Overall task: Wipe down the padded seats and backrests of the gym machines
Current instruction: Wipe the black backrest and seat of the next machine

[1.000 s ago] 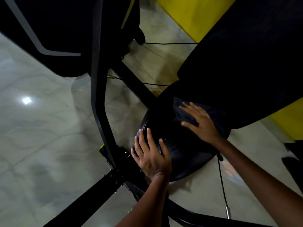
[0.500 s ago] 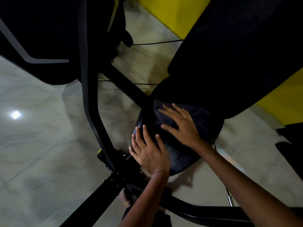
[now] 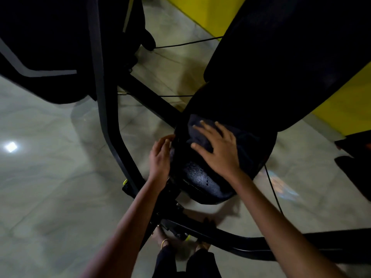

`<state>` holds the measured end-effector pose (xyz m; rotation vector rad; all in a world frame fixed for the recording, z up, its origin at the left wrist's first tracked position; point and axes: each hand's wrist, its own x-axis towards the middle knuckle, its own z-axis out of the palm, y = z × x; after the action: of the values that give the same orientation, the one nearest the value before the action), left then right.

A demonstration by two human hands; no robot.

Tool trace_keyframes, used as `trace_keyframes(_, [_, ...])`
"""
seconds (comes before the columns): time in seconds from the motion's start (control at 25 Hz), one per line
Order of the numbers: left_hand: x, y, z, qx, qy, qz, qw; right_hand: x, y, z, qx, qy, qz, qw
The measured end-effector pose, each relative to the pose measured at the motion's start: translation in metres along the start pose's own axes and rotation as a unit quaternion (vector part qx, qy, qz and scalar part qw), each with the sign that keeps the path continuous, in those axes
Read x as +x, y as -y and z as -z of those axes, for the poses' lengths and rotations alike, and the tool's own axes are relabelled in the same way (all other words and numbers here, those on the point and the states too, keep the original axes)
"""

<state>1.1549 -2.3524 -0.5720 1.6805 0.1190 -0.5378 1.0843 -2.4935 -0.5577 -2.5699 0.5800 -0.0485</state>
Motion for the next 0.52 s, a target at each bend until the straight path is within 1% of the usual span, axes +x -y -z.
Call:
trace_keyframes(0.04, [0.003,-0.003,0.003,-0.043,0.011,0.034,0.998,-0.015,0.01,-0.004,0.001,0.004,0.023,1.0])
trace_keyframes(0.12, [0.007,-0.013,0.006,-0.044,0.033,0.067,0.996,-0.05,0.023,-0.011,-0.021,0.009,0.09,0.996])
trace_keyframes(0.24, [0.01,-0.019,0.002,0.039,0.027,0.058,0.997,-0.094,0.001,-0.011,-0.088,0.03,0.226,0.97])
trace_keyframes(0.28, [0.012,-0.017,0.001,0.079,0.018,0.046,0.996,-0.1,-0.015,-0.007,-0.083,0.028,0.239,0.967])
trace_keyframes(0.32, [0.012,-0.015,0.001,0.132,0.014,0.031,0.991,-0.102,-0.032,-0.004,-0.059,0.017,0.22,0.974])
trace_keyframes(0.36, [0.011,-0.015,-0.001,0.192,0.018,0.014,0.981,-0.1,-0.047,-0.003,-0.023,-0.004,0.166,0.986])
trace_keyframes(0.4, [0.009,-0.015,-0.003,0.251,0.025,-0.008,0.968,-0.095,-0.062,-0.002,0.016,-0.038,0.085,0.996])
trace_keyframes(0.44, [0.005,-0.015,-0.005,0.301,0.031,-0.028,0.953,-0.086,-0.073,0.0,0.053,-0.082,-0.007,0.995])
trace_keyframes(0.48, [0.0,-0.016,-0.008,0.339,0.033,-0.044,0.939,-0.077,-0.078,0.0,0.089,-0.129,-0.095,0.983])
trace_keyframes(0.52, [-0.005,-0.017,-0.011,0.363,0.032,-0.062,0.929,-0.069,-0.073,-0.002,0.118,-0.169,-0.175,0.963])
